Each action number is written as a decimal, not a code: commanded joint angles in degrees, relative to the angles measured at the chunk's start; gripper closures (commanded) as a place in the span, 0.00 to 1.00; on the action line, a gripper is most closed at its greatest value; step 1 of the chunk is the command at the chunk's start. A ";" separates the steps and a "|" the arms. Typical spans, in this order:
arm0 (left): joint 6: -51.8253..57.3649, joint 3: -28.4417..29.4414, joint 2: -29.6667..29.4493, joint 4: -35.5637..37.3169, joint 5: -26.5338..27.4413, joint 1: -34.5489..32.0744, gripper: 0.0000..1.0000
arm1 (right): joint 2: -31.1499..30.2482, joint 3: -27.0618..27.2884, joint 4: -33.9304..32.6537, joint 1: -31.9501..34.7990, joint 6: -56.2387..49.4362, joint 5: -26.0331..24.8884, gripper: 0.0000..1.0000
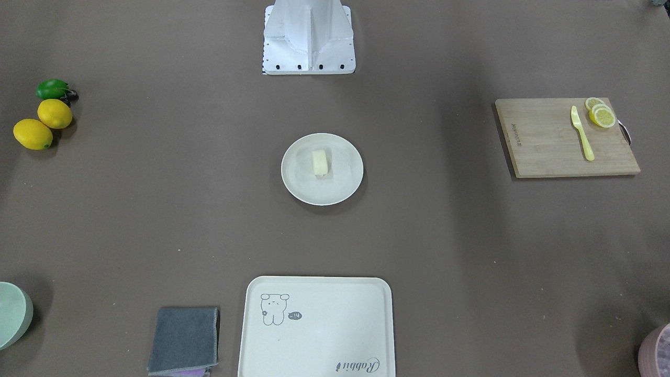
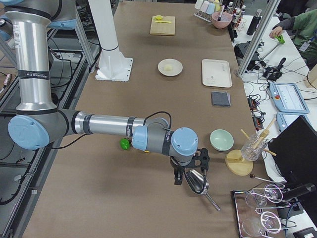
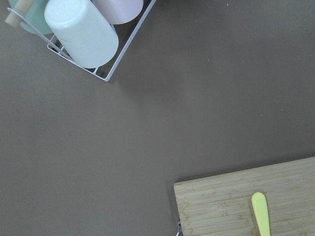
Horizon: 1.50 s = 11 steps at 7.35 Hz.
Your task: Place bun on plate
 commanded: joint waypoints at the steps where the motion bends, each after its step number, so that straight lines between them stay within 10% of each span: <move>1: 0.00 0.27 -0.32 0.04 0.00 0.03 0.02 | 0.30 0.10 0.03 -0.09 -0.17 -0.03 0.00; 11: 0.00 0.97 -1.12 -0.05 -0.09 0.03 0.02 | 0.39 0.01 0.03 0.00 -0.44 -0.03 0.00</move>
